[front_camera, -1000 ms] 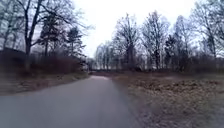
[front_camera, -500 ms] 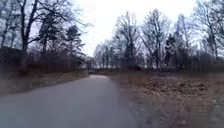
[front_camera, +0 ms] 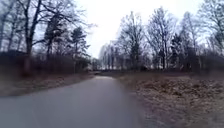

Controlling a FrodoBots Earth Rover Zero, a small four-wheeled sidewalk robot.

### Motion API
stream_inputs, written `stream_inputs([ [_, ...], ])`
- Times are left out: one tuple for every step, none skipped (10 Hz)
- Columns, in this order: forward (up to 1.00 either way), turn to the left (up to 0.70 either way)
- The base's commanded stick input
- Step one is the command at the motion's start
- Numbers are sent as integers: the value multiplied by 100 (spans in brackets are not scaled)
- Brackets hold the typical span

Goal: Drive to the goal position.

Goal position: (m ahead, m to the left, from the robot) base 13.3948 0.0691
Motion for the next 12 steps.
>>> stream_inputs([
  [100, 0],
  [100, 0],
  [100, 0],
  [100, 10],
  [100, 40],
  [100, 40],
  [100, 0],
  [100, 0],
  [100, 0],
  [100, 0],
  [100, 0],
  [100, 0],
])
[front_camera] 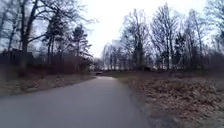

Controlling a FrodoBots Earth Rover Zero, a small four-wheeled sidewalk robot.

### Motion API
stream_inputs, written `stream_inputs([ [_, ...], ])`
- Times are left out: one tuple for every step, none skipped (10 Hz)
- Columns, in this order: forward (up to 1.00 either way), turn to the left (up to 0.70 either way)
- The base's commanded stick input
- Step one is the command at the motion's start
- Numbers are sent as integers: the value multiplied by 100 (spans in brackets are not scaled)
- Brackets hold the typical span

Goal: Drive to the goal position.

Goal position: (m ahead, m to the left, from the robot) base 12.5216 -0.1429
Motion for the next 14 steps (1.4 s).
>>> stream_inputs([
  [100, 0],
  [100, 0],
  [100, 0],
  [100, 0],
  [100, 0],
  [100, 0],
  [100, 0],
  [100, 0],
  [100, 0],
  [100, 0],
  [100, 0],
  [100, 0],
  [100, 0],
  [100, 0],
])
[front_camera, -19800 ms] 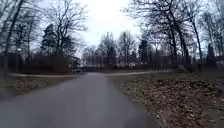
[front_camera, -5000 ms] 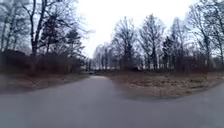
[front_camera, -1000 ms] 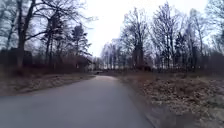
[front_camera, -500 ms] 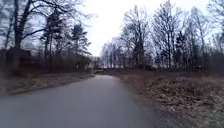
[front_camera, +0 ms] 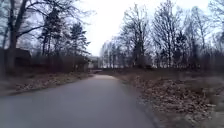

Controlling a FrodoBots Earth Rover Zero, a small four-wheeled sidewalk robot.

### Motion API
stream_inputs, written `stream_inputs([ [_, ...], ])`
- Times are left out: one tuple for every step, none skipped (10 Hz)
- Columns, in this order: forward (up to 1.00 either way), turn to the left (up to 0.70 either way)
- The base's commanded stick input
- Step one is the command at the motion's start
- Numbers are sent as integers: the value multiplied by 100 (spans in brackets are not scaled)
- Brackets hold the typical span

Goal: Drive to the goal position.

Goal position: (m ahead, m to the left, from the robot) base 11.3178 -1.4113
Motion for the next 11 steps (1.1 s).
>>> stream_inputs([
  [100, 0],
  [100, 0],
  [100, 0],
  [100, 0],
  [100, 0],
  [100, 0],
  [100, 0],
  [100, 0],
  [100, 0],
  [100, 0],
  [100, 0],
])
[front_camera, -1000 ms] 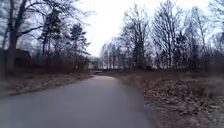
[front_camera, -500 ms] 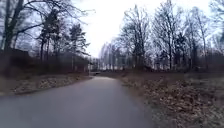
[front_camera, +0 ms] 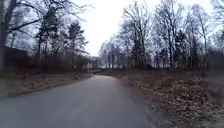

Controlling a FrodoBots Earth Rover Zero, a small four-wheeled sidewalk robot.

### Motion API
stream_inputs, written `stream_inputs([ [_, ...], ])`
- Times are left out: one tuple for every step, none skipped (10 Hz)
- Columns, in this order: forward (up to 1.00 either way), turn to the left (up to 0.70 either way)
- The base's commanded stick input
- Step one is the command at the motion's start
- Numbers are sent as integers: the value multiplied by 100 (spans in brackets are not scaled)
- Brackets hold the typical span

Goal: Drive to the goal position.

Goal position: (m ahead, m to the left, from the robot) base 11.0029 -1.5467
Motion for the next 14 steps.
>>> stream_inputs([
  [100, 0],
  [100, 0],
  [100, 0],
  [100, 0],
  [100, 0],
  [100, 0],
  [100, 0],
  [100, 0],
  [100, 0],
  [100, 0],
  [100, 0],
  [100, 0],
  [100, 0],
  [100, 0],
])
